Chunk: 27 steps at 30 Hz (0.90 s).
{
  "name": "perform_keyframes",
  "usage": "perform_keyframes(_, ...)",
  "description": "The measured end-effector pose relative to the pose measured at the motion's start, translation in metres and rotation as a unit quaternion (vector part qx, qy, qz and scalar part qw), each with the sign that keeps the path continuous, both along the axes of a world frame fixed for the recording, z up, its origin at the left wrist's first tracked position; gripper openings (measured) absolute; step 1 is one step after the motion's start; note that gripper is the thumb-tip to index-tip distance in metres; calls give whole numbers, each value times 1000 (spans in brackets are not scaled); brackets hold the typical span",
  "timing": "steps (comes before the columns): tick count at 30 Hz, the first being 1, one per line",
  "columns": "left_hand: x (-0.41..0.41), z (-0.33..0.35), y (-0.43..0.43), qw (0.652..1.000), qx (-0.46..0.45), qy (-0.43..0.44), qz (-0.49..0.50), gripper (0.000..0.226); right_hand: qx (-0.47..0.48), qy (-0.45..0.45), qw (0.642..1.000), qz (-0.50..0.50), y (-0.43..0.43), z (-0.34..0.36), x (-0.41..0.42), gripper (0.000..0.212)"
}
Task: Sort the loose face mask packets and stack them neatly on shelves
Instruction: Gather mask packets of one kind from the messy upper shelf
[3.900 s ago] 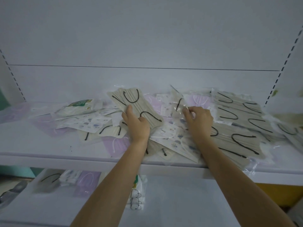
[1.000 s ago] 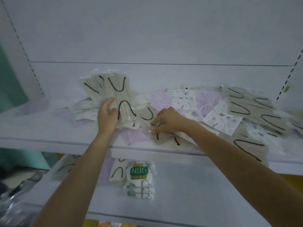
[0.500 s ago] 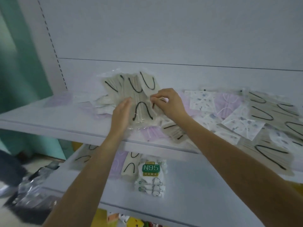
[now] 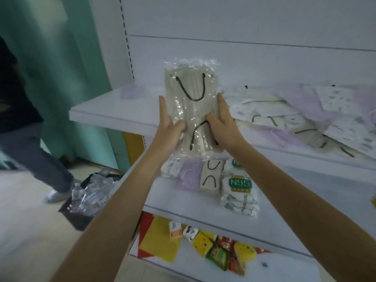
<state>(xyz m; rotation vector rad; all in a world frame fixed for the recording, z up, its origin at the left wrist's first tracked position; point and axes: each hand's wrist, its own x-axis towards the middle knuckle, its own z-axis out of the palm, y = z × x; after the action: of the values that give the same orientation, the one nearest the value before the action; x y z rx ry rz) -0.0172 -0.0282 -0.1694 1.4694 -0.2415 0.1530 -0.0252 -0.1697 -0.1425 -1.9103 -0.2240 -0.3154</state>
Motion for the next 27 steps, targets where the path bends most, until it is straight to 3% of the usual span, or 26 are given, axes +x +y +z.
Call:
perform_keyframes(4,-24,-27,62,994,66,-1,-89,61,-2,-47,998,29,54,-42,-26,64)
perform_keyframes(9,-40,-96,125,980,153,101,-83,54,-15,31,999,31,108,-116,-44,67)
perform_keyframes(12,-28,-134,144,976,149,160,-22,48,52,149,986,50,133,-157,-37,58)
perform_keyframes(15,-6,-162,154,958,161,237,5,46,82,270,958,45,153,-192,-25,36)
perform_keyframes(19,28,-190,159,938,178,297,19,17,114,365,924,-6,167,-226,1,23)
perform_keyframes(24,74,-221,164,898,231,369,-59,18,119,419,899,-57,168,-256,62,34)
perform_keyframes(27,101,-239,169,887,258,374,-79,38,100,433,894,-63,172,-272,96,21)
